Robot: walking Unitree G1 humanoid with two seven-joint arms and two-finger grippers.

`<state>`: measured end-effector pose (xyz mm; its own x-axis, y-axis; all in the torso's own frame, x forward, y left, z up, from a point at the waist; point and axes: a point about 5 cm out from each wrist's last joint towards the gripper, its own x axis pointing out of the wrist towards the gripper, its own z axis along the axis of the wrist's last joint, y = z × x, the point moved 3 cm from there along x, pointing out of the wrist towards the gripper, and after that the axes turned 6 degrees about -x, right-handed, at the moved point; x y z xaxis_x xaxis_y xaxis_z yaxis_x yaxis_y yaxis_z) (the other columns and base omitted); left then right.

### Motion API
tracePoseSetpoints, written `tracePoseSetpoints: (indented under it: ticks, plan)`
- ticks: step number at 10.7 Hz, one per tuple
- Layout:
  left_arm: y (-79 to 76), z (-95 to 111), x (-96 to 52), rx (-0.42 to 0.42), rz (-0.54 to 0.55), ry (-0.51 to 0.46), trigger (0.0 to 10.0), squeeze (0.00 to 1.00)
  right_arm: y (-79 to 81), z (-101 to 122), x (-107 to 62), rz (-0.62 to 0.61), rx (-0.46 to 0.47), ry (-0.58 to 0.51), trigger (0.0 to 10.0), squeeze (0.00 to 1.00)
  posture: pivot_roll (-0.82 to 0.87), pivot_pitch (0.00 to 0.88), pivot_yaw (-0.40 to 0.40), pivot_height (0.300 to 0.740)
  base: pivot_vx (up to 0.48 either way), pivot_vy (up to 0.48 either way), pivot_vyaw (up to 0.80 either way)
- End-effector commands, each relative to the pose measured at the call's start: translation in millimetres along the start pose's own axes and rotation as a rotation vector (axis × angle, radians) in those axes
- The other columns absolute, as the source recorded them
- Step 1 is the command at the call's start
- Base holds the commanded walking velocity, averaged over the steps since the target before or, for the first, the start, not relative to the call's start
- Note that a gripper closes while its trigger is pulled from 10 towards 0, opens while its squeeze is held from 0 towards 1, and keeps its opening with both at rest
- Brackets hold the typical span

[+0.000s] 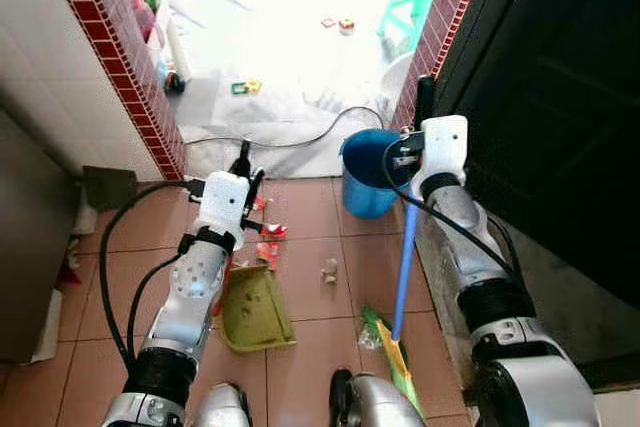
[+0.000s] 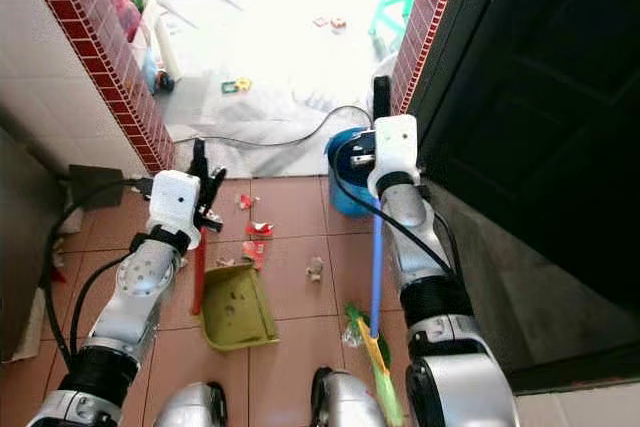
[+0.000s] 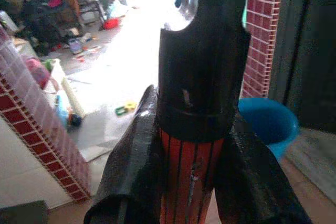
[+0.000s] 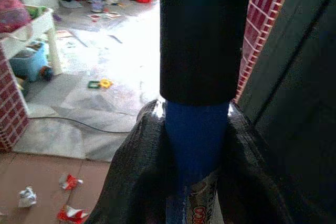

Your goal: Sweep floor

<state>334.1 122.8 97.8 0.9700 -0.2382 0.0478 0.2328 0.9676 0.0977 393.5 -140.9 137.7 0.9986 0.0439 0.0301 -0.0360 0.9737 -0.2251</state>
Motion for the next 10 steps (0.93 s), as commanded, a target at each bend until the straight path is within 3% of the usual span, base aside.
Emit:
tracePoseSetpoints:
  ticks: [1,2,3,7,8,9,10]
  plan:
    - [-16.8,-25,-8.3,-0.093,-0.056,0.111,10.0,0.00,-5.1,6,3.7,-0.026,-0.004,-0.016,10.0,0.00,-0.10,0.140,-0.045,0.740,0.000,0.000,0.00]
    - [-21.6,-27,-8.9,-0.112,-0.086,0.127,10.0,0.00,-4.4,5,4.4,-0.031,0.008,-0.008,10.0,0.00,-0.10,0.141,-0.046,0.740,0.000,0.000,0.00]
    - [-31.9,-32,-9.9,-0.192,-0.120,0.159,10.0,0.00,-2.2,4,5.1,-0.044,0.026,0.003,10.0,0.00,-0.10,0.140,-0.047,0.740,0.000,0.000,0.00]
    - [-50.2,-40,-13.3,-0.194,-0.220,0.223,10.0,0.00,-1.4,5,10.7,-0.090,0.133,0.041,10.0,0.00,-0.10,0.139,-0.049,0.740,0.000,0.000,0.00]
    - [-49.9,-40,-13.3,-0.196,-0.220,0.228,10.0,0.00,6.7,17,14.1,-0.066,0.340,0.009,10.0,0.00,-0.10,0.138,-0.050,0.740,0.000,0.000,0.00]
    - [-49.8,-40,-13.2,-0.195,-0.221,0.232,10.0,0.00,15.0,32,17.1,-0.013,0.475,-0.032,10.0,0.00,-0.10,0.137,-0.049,0.740,0.000,0.000,0.00]
    - [-50.0,-41,-13.0,-0.191,-0.224,0.235,10.0,0.00,19.5,47,19.0,0.027,0.516,-0.075,10.0,0.00,-0.10,0.135,-0.048,0.740,0.000,0.000,0.00]
